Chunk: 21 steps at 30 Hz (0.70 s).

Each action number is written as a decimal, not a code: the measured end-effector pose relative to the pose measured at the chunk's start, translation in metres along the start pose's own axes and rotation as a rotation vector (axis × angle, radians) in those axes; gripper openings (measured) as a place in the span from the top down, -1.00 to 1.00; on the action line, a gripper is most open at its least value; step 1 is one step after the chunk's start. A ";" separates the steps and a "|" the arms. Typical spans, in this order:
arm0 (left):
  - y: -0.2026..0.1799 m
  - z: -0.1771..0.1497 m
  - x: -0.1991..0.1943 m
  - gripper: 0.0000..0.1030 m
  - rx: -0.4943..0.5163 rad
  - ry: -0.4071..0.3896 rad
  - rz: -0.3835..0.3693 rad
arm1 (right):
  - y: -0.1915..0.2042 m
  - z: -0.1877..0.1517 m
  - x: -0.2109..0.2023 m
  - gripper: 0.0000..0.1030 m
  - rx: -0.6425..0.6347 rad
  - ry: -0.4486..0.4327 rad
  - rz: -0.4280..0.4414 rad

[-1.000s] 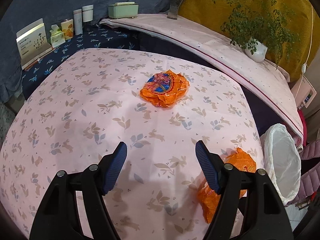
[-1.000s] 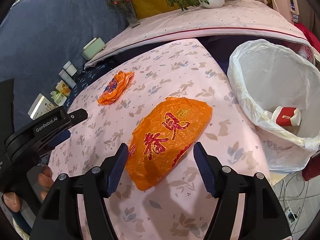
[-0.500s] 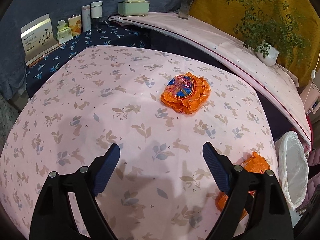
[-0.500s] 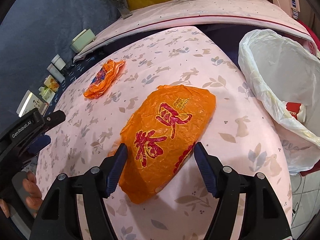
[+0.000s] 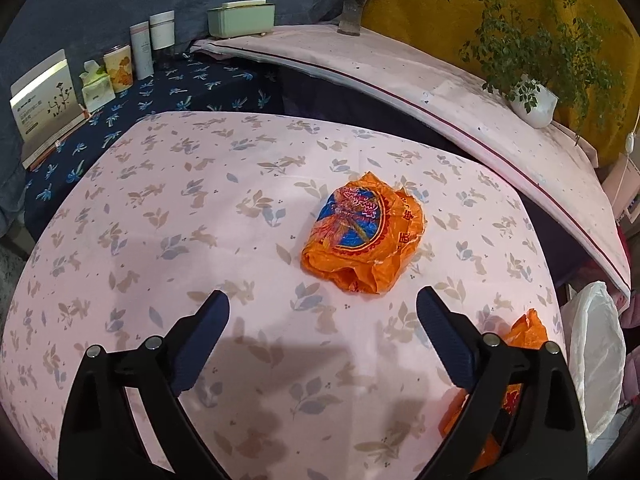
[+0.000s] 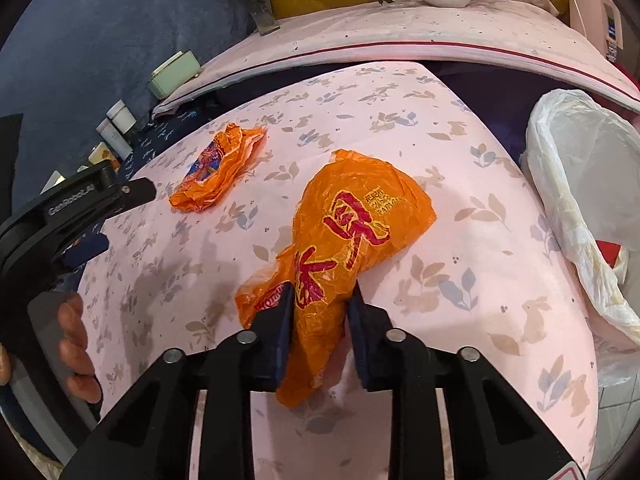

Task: Collect trash
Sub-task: 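Grasp the large orange printed bag with the right gripper while the left grasps the orange wrapper, then lift and carry both orange wrappers over the bin with both grippers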

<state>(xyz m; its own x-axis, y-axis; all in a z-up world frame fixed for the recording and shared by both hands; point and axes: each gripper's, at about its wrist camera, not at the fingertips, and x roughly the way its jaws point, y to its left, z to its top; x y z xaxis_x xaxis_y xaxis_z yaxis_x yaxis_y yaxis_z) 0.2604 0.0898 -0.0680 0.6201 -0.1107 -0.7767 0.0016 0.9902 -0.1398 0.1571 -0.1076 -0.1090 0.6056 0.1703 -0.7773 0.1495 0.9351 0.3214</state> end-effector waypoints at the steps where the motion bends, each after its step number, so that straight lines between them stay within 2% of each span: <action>1: -0.003 0.003 0.005 -0.75 0.003 0.006 -0.011 | 0.002 0.003 0.000 0.71 -0.007 -0.007 0.000; 9: -0.022 0.023 0.050 -0.76 0.040 0.053 -0.018 | 0.000 0.036 -0.005 0.73 0.011 -0.060 0.006; 17: -0.028 0.030 0.090 -0.74 0.043 0.123 -0.020 | -0.011 0.057 0.003 0.73 0.040 -0.067 0.017; 21: -0.034 0.026 0.089 -0.49 0.056 0.111 -0.020 | -0.014 0.060 0.012 0.73 0.045 -0.058 0.017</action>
<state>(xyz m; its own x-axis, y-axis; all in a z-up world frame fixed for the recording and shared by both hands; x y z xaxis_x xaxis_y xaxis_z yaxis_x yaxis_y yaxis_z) 0.3361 0.0484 -0.1166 0.5288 -0.1366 -0.8377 0.0587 0.9905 -0.1245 0.2091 -0.1372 -0.0902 0.6525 0.1666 -0.7393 0.1733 0.9169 0.3595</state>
